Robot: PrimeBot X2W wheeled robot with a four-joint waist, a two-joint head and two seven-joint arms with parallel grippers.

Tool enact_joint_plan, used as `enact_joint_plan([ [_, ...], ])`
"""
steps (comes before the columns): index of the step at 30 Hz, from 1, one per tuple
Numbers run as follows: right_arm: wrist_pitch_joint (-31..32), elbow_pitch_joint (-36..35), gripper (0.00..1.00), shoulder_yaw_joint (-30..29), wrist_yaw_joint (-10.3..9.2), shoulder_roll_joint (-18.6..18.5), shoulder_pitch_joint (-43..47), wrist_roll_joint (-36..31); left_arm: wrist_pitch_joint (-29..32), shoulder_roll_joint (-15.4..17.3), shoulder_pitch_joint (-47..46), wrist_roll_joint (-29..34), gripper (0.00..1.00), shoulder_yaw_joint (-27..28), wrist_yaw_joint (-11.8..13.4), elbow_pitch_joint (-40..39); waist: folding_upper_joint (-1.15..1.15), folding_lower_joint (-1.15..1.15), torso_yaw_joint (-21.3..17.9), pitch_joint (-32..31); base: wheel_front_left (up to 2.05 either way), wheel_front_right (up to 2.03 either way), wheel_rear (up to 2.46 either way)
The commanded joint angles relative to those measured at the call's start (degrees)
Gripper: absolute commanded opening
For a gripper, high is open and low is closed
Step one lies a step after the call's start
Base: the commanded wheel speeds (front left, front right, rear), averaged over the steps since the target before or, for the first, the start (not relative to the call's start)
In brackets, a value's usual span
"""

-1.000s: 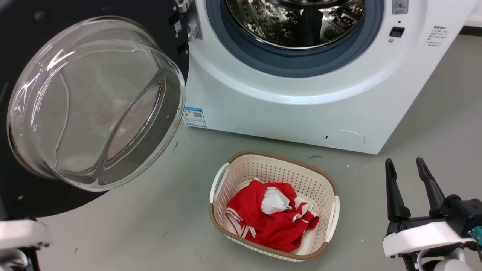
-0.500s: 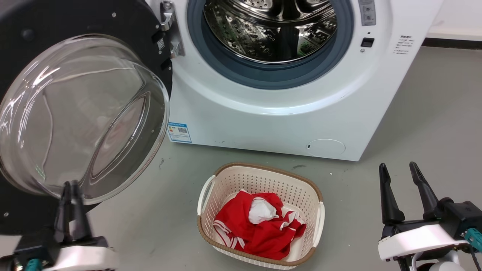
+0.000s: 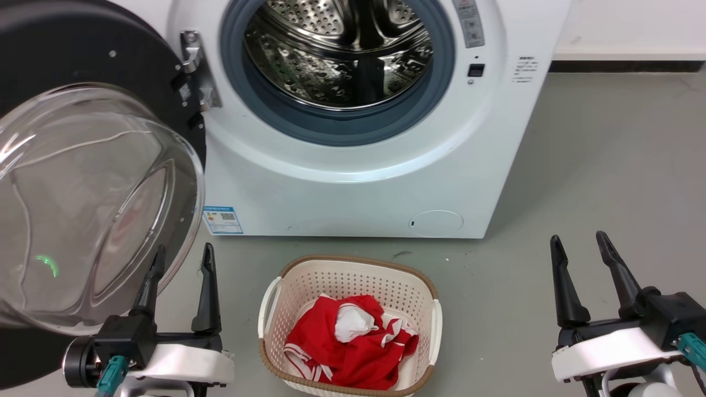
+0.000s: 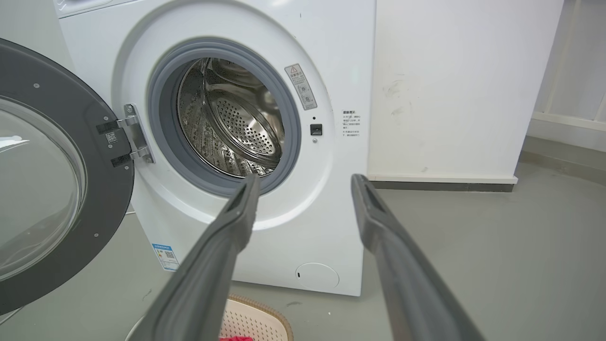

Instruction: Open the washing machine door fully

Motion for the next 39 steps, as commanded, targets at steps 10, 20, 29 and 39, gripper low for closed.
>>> enact_joint_plan([
  [10, 0.7, -0.3, 1.00, -0.3, -0.02, 0.1, 2.0, 0.1, -0.1, -0.1, -0.9, 0.9, 1.00, -1.4, 1.8, 1.3, 0.00, 0.00, -2.6, -0.2, 0.00, 0.00, 0.00],
  [20, -0.2, 0.9, 1.00, -0.5, -0.02, 0.1, 1.6, 0.4, -0.1, -0.2, -1.1, 1.5, 1.00, -2.2, 2.4, 1.8, 0.00, 0.00, -2.8, 0.1, 0.00, 0.00, 0.00],
  [29, -0.5, 1.4, 1.00, -0.5, -0.02, 0.1, 1.5, 0.9, -0.1, -0.3, -0.7, 1.6, 1.00, -2.1, 2.4, 1.7, 0.00, 0.00, -2.9, 0.1, 0.00, 0.00, 0.00],
  [39, -0.5, 2.0, 0.00, -0.4, 0.01, 0.0, 2.0, 1.1, 0.0, -0.3, -0.6, 1.5, 0.00, -1.8, 2.3, 2.3, 0.00, 0.00, -2.8, 0.3, 0.00, 0.00, 0.00],
])
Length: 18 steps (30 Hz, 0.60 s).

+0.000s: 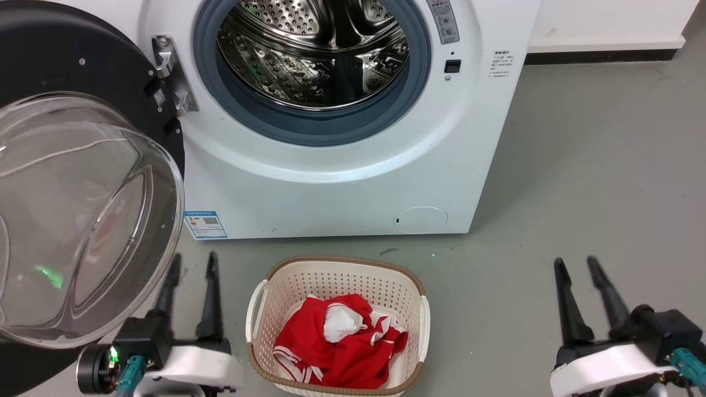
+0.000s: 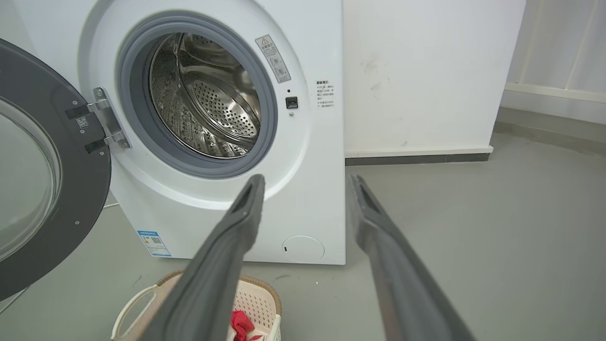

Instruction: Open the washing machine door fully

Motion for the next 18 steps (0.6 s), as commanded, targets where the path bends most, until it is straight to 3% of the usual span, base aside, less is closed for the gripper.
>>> enact_joint_plan([
  [1, 0.0, 0.2, 0.00, 0.1, 0.00, 0.0, 0.1, 0.1, 0.1, 0.0, 0.0, -0.1, 0.00, 0.0, 0.0, 0.2, 0.00, 0.00, 0.0, 0.0, 0.00, 0.00, 0.00],
  [18, 3.0, 2.6, 0.00, 0.1, 0.00, -0.9, -1.5, 19.3, 4.9, 0.0, -1.2, -18.9, 0.00, 1.2, -1.2, 2.7, 0.00, 0.00, 0.2, -0.2, 0.00, 0.00, 0.00],
])
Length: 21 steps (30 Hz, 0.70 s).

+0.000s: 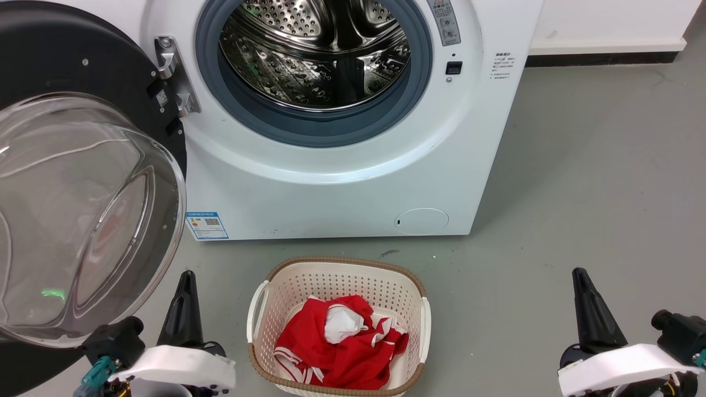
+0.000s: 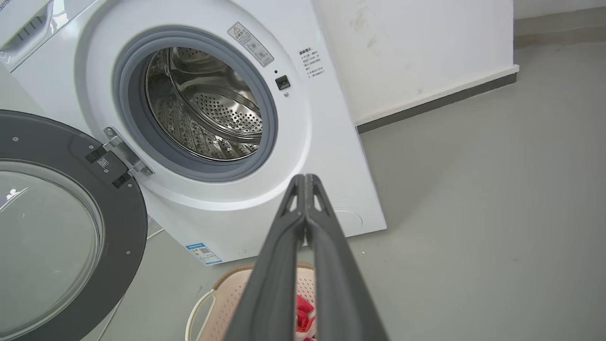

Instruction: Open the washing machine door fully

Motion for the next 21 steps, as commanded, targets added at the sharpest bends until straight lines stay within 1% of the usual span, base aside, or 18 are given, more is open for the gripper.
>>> enact_joint_plan([
  [1, 0.3, -0.5, 0.00, 0.0, 0.01, -0.5, -1.9, 2.4, 0.4, 0.1, -1.7, -2.3, 0.00, 0.3, -0.3, -0.6, 0.00, 0.00, 0.0, 0.0, 0.00, 0.00, 0.00],
  [21, 3.6, 1.7, 0.00, -0.5, 0.00, -1.1, -3.7, 20.8, 4.8, 0.1, -3.0, -20.8, 0.00, 1.2, -1.5, 1.2, 0.00, 0.00, 0.3, -0.3, 0.00, 0.00, 0.00],
])
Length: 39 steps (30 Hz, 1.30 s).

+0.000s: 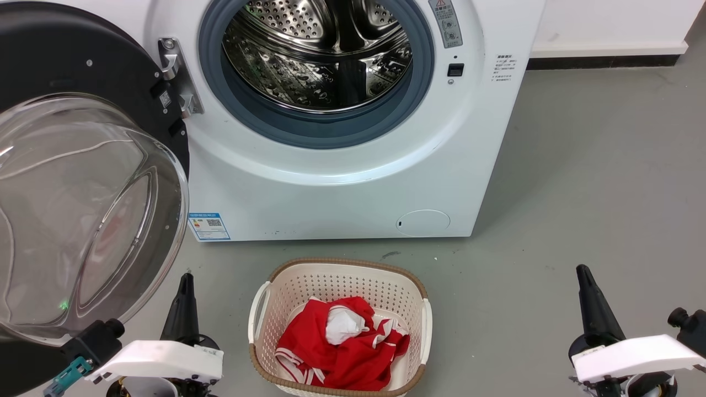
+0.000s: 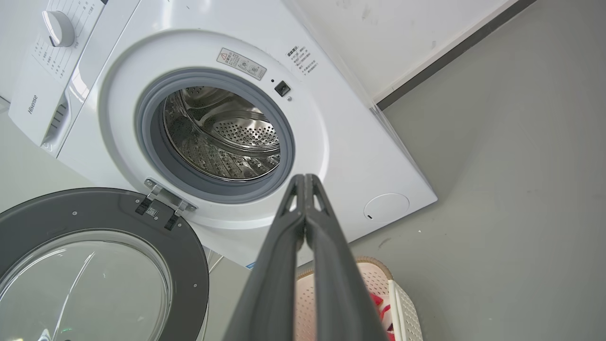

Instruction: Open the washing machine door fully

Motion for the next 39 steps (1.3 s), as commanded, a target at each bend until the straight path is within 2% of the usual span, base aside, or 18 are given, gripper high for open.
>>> enact_joint_plan([
  [1, 0.3, -0.3, 0.00, -0.2, 0.00, -0.5, -1.9, 2.2, 0.4, 0.1, -1.7, -2.0, 0.00, 0.2, -0.5, -0.4, 0.00, 0.00, 0.0, 0.0, 0.00, 0.00, 0.00],
  [39, 5.5, 2.7, 0.00, -1.6, 0.00, -0.7, -4.2, 26.8, 6.7, 0.1, -3.5, -27.4, 0.00, 1.6, -2.0, 2.3, 0.00, 0.00, 0.5, -0.6, 0.00, 0.00, 0.00],
])
